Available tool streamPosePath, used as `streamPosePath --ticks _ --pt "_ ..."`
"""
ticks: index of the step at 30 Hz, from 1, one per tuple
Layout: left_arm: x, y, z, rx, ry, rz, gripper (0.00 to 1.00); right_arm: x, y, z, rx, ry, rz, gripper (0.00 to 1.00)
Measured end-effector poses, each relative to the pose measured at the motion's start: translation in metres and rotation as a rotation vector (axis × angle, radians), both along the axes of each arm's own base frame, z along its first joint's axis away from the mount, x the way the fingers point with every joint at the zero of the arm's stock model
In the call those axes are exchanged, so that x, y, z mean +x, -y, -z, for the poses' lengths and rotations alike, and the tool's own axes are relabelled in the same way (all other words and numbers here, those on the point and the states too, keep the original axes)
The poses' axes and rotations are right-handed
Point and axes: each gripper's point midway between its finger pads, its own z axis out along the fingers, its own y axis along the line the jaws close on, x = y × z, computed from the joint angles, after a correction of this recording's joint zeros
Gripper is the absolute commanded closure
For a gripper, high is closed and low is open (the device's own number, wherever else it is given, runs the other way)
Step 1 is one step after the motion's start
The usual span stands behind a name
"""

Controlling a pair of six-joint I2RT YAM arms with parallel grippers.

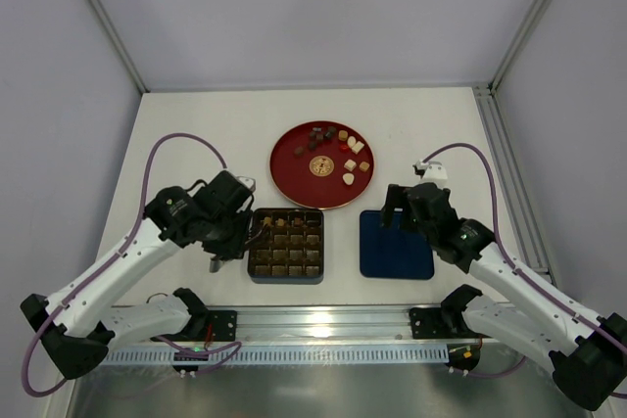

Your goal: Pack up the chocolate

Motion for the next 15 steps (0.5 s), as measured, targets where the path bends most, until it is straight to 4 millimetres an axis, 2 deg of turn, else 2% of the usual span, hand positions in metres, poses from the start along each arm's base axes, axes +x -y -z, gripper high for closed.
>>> streamPosePath --ticks 15 --pt "0.0022 0.0019 -0.0018 0.001 0.000 0.000 0.62 0.0006 -0.0005 -0.0016 0.003 0.003 0.000 0.00"
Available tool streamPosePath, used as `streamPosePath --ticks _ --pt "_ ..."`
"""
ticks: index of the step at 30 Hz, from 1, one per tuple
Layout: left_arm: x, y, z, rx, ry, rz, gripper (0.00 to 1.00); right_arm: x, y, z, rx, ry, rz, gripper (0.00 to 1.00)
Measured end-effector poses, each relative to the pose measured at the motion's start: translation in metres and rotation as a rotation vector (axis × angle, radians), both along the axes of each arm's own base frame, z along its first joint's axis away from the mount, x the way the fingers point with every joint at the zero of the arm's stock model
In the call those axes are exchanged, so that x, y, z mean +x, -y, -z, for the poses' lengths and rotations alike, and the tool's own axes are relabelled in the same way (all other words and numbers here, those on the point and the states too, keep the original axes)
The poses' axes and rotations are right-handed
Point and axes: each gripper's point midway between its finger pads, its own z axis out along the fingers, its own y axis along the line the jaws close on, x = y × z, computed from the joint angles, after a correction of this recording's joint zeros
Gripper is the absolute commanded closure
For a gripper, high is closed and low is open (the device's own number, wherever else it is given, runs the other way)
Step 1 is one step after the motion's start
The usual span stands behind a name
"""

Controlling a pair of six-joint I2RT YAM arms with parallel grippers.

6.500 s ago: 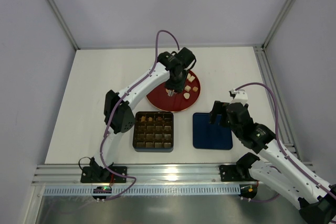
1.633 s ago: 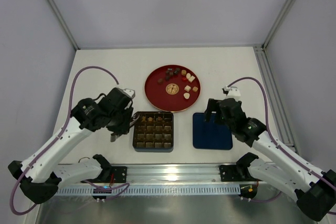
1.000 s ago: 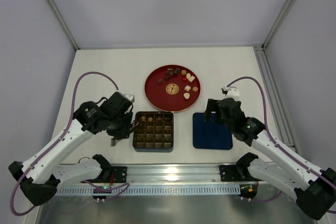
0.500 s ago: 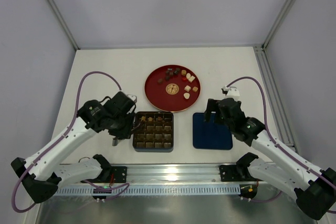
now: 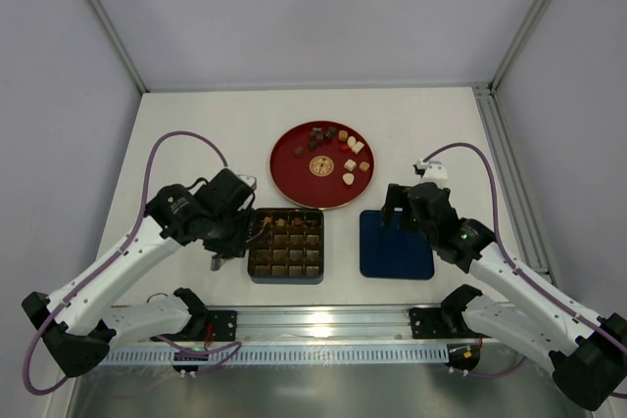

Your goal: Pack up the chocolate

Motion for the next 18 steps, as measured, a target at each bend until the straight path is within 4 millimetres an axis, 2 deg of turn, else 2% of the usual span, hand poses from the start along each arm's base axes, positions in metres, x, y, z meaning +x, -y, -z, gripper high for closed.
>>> streamPosePath --ticks 4,11,18 --pt "0.004 0.003 -0.007 -0.010 0.015 0.000 0.62 0.000 0.000 0.000 0.000 0.000 0.000 0.00" --pt "0.019 0.017 -0.033 -0.051 0.065 0.003 0.62 0.000 0.000 0.000 0.000 0.000 0.000 0.00" --pt "0.054 0.044 -0.055 -0.053 0.109 0.032 0.61 0.000 -0.001 0.000 0.002 -0.001 -0.003 0.00"
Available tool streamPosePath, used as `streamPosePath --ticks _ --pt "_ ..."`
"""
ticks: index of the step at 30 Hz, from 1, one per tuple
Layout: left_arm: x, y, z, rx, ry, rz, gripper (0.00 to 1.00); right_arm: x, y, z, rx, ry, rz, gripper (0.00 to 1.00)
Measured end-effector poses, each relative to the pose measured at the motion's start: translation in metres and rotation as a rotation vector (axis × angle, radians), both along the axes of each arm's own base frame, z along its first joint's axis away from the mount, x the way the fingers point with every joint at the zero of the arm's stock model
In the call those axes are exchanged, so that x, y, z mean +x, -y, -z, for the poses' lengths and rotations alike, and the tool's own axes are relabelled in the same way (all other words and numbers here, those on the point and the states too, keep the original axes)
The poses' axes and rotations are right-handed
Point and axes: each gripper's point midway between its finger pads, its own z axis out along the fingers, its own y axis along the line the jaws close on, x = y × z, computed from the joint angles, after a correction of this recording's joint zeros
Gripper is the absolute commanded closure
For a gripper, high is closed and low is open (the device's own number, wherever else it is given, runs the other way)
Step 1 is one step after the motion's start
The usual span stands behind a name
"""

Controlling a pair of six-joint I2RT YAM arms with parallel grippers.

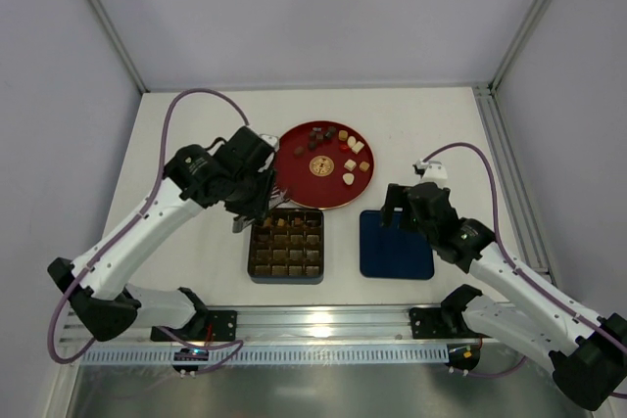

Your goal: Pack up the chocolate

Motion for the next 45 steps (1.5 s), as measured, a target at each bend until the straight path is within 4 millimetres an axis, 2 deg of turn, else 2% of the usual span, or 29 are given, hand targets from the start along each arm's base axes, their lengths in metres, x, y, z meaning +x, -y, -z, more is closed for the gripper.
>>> streamPosePath --ticks 3,9,14,17,22,27,45 --pt "0.018 0.015 -0.002 0.016 0.008 0.016 0.61 0.000 0.000 -0.001 0.001 0.002 -0.001 0.00" --pt "0.064 0.058 0.000 0.019 0.024 0.056 0.62 0.001 -0.001 -0.009 0.015 0.024 -0.001 0.00" --pt "0.094 0.095 0.007 -0.003 0.019 0.087 0.62 0.000 0.000 -0.010 0.017 0.025 -0.001 0.00" --pt "0.106 0.115 0.015 -0.012 0.012 0.107 0.59 -0.001 0.001 -0.012 0.019 0.028 0.000 0.00" --pt "0.114 0.135 0.035 -0.001 -0.019 0.130 0.60 -0.003 0.002 -0.014 0.022 0.034 0.000 0.00" --pt "0.115 0.143 0.054 0.024 -0.051 0.139 0.59 -0.004 0.004 -0.018 0.028 0.050 0.001 0.00" --pt "0.131 0.165 0.087 0.055 -0.078 0.148 0.60 -0.009 0.008 -0.021 0.025 0.052 0.004 0.00"
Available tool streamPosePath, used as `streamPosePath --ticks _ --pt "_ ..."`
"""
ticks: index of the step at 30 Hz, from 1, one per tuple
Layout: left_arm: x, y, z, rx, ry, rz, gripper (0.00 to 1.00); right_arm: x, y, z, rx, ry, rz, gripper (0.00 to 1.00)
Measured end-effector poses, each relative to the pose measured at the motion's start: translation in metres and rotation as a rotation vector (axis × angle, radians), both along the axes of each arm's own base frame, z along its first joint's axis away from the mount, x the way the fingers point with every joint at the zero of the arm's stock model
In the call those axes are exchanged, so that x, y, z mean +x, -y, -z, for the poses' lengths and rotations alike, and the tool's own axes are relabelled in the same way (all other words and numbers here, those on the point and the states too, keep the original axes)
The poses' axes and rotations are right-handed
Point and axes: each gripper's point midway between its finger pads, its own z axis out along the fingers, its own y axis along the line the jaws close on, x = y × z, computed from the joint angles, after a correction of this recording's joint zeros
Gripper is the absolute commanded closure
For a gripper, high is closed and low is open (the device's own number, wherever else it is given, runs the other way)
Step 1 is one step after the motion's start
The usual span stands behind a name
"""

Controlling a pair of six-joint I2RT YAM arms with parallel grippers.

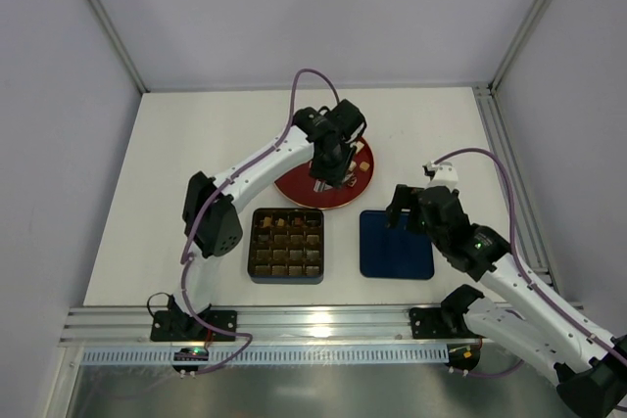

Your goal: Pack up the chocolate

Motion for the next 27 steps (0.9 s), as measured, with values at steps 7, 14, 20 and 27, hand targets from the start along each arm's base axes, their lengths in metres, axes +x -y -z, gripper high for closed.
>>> streamPosePath --ticks 7,14,20,27 --pt "-0.0018 0.0036 0.0037 0.011 0.001 0.009 0.60 -0.0009 0.0012 -0.0006 -0.002 0.000 0.002 0.00" --pt "-0.0027 0.0067 0.0012 0.005 0.007 0.015 0.61 -0.0014 0.0016 -0.0004 -0.003 -0.001 0.002 0.00" --pt "-0.0037 0.0080 0.0057 0.013 0.000 0.019 0.64 -0.0014 0.0016 -0.0004 -0.003 -0.001 0.002 0.00" --pt "-0.0046 0.0092 0.0095 0.020 -0.006 0.023 0.69 -0.0015 0.0020 -0.0008 -0.003 0.001 0.004 0.00"
